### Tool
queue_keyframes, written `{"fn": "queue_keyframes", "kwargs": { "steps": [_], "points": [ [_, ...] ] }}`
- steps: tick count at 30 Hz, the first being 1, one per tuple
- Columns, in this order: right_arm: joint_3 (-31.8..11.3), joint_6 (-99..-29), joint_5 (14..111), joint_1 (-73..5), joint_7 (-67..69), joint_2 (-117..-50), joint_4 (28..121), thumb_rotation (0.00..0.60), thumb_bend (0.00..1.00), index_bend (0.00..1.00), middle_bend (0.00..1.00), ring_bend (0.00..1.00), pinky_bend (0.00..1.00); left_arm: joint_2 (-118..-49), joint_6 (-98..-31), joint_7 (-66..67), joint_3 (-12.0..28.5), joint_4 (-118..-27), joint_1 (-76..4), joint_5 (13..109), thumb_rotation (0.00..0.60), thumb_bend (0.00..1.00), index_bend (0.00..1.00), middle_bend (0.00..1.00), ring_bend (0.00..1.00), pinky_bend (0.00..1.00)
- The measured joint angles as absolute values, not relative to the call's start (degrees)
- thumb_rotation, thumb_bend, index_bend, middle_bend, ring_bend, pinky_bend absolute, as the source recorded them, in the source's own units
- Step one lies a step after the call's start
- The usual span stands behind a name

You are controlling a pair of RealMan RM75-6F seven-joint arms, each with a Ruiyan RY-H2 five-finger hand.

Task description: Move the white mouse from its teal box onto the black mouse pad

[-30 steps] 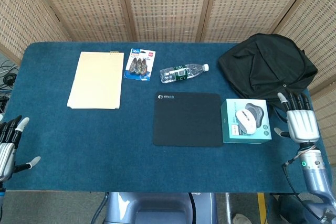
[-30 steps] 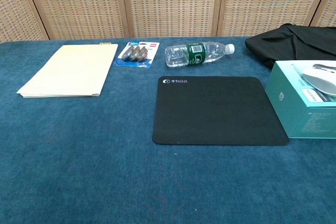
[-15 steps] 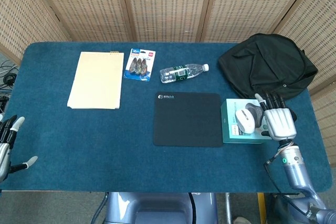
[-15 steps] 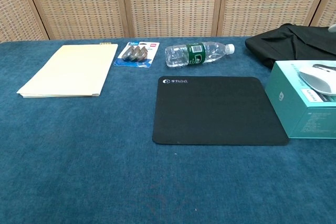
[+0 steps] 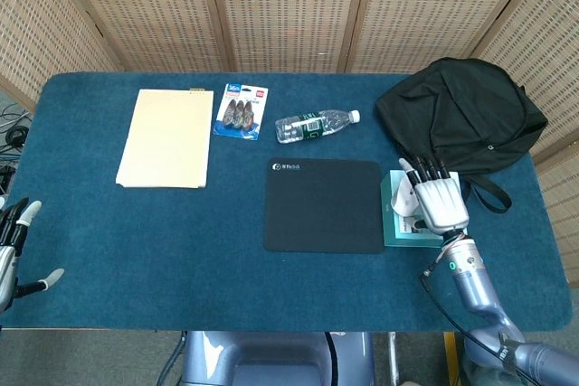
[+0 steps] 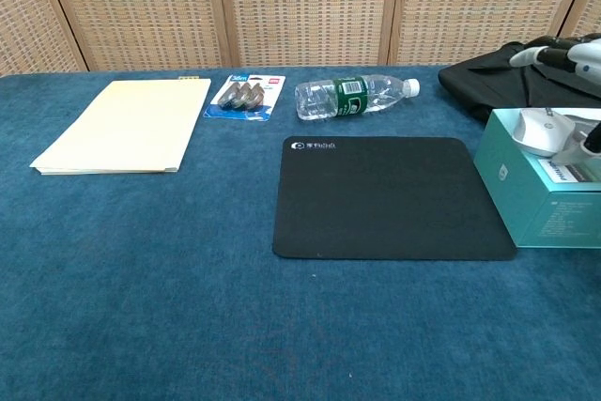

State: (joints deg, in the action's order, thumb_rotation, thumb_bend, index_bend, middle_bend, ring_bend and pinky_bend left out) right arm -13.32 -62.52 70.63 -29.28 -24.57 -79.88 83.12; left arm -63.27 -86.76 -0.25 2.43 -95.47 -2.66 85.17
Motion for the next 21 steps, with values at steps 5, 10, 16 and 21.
{"fn": "queue_keyframes", "kwargs": {
  "steps": [5,10,16,21],
  "points": [
    [-14.4,-61.2,68.6,-31.6,-26.9,-80.1,83.8,0.600,0.00,0.06,0.00,0.00,0.00,-63.2,-86.4,-0.4,2.6,-95.4,-2.8,84.7,0.600,0.03,0.00,0.00,0.00,0.00],
    [-15.1,-60.1,66.6,-33.4,-29.6,-79.6,84.5,0.600,0.00,0.06,0.00,0.00,0.00,-63.1,-86.4,-0.6,2.7,-95.4,-2.8,84.5,0.600,0.03,0.00,0.00,0.00,0.00],
    [-14.2,-55.2,66.6,-34.7,-29.7,-73.2,89.7,0.600,0.00,0.06,0.00,0.00,0.00,-63.0,-85.9,-0.4,2.6,-95.3,-3.1,84.5,0.600,0.03,0.00,0.00,0.00,0.00],
    [-13.5,-48.4,68.1,-37.2,-27.6,-65.8,91.9,0.600,0.00,0.10,0.02,0.00,0.00,-63.2,-85.2,0.2,2.8,-95.4,-3.4,83.9,0.600,0.03,0.00,0.00,0.00,0.00]
  ]
}}
